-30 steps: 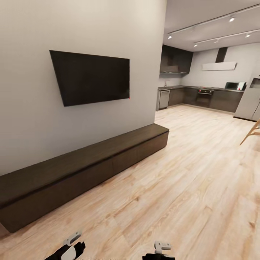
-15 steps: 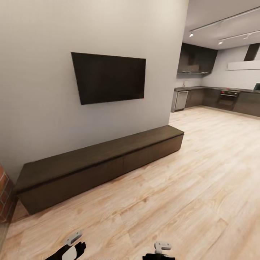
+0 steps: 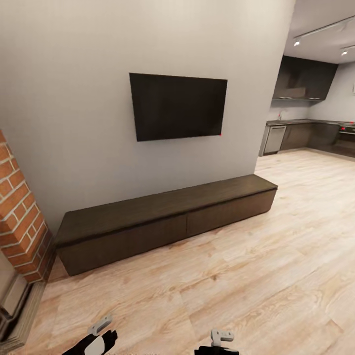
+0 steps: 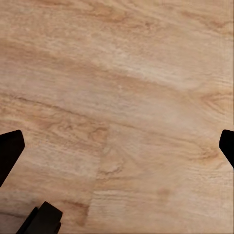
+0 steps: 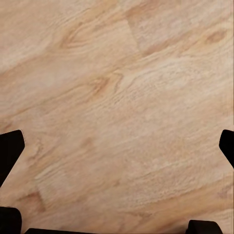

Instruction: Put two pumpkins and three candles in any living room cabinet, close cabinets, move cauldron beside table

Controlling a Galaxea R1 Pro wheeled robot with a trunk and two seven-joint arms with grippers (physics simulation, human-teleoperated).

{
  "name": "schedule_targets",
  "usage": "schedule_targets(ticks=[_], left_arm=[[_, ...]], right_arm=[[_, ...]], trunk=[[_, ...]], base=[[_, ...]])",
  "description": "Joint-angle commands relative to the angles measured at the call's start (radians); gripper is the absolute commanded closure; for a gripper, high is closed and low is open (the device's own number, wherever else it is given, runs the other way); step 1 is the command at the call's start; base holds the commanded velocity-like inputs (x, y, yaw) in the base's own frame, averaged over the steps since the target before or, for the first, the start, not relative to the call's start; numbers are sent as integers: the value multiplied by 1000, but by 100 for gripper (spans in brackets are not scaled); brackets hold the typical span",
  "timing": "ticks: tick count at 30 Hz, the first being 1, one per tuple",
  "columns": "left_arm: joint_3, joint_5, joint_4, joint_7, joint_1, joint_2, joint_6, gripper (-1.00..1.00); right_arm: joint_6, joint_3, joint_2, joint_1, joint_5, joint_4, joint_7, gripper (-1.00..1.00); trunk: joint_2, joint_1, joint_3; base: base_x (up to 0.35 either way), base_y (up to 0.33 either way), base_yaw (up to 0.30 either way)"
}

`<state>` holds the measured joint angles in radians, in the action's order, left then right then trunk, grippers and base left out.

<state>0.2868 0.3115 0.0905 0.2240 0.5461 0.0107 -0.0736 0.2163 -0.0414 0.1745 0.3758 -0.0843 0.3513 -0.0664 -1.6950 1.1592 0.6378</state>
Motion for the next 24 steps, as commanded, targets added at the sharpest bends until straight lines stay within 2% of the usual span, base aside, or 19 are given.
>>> schedule_targets(ticks=[1,24], left_arm=[[0,0,0,0,0,0,0,-100],[0,0,0,0,0,0,0,-100]], right_arm=[[0,0,0,0,0,0,-1,-100],[0,0,0,0,0,0,-1,-100]], trunk=[[0,0,0],[0,0,0]], base=[[0,0,292],[0,0,292]])
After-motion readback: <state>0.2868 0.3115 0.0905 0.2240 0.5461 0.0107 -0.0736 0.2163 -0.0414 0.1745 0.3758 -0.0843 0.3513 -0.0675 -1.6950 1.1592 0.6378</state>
